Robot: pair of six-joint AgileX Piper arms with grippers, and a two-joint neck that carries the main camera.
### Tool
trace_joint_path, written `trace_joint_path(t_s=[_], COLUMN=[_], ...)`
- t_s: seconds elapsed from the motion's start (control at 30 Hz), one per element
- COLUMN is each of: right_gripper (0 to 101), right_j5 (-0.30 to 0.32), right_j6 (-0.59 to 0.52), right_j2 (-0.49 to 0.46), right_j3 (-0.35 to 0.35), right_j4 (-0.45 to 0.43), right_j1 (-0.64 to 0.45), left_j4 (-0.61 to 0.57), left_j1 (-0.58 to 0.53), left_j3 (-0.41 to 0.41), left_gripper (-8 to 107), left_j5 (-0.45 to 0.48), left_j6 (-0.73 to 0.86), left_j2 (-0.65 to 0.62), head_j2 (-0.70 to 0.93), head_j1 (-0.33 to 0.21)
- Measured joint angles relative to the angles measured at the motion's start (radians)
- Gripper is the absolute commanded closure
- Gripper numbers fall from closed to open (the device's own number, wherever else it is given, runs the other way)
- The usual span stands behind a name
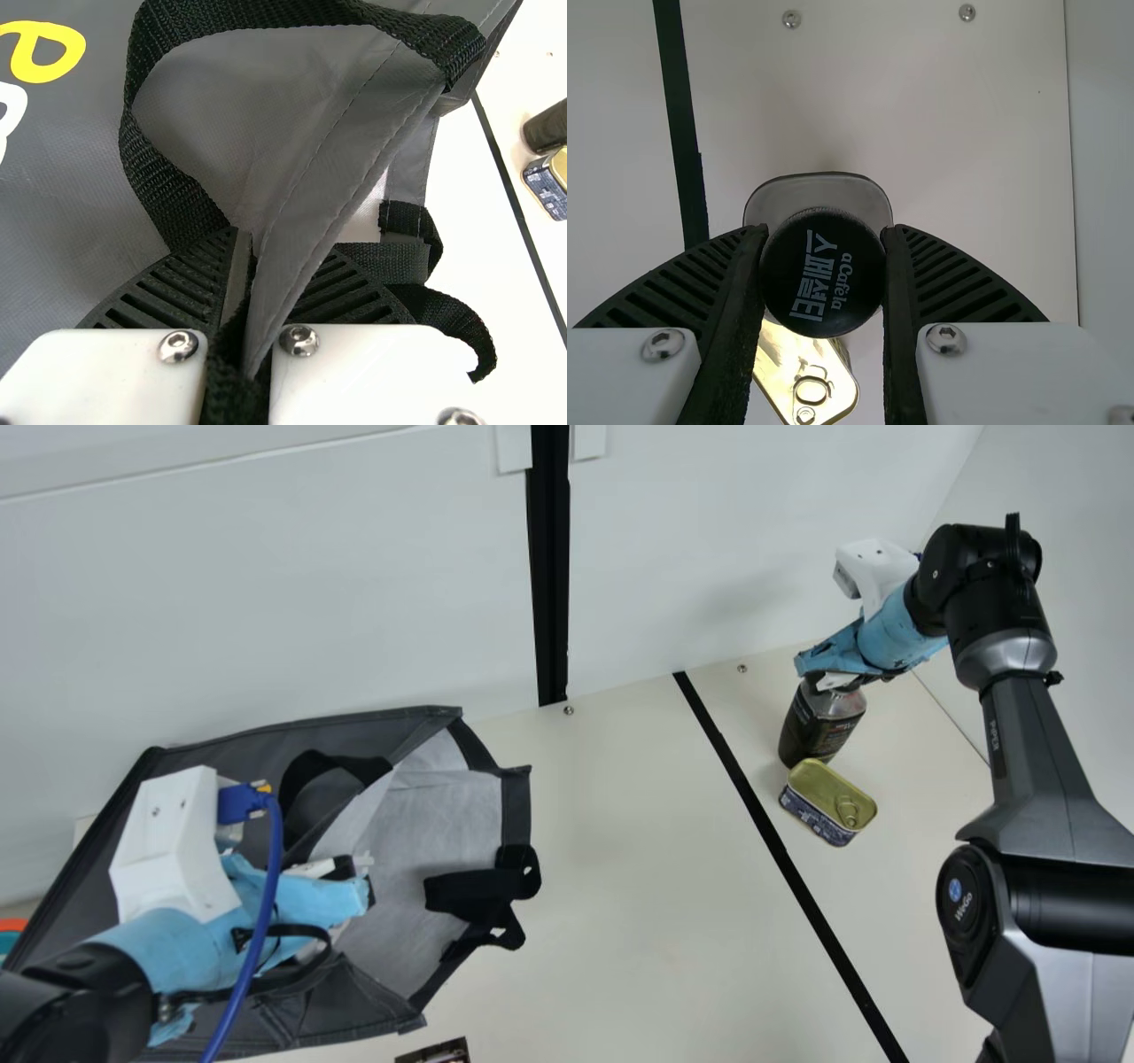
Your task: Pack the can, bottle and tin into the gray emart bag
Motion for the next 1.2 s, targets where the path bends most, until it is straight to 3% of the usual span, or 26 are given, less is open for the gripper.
trace_joint_path(t_s=[0.63, 1.2], right_gripper=[101, 101], right_j5=[-0.001, -0.001], right_j6=[-0.036, -0.074], right_j2=[-0.041, -0.13], right_j3=[-0.02, 0.035], right_j4=[0.036, 0.061], right_j1=[0.03, 0.074], left_j4=[0.0, 0.0], left_j1=[0.0, 0.0], left_j3=[0.0, 0.0], left_gripper=[89, 89], left_j5=[0.0, 0.0], left_j6=[0.0, 0.0], left_j2=[0.0, 0.0], head_j2=[0.0, 0.0], head_j1=[0.0, 0.0])
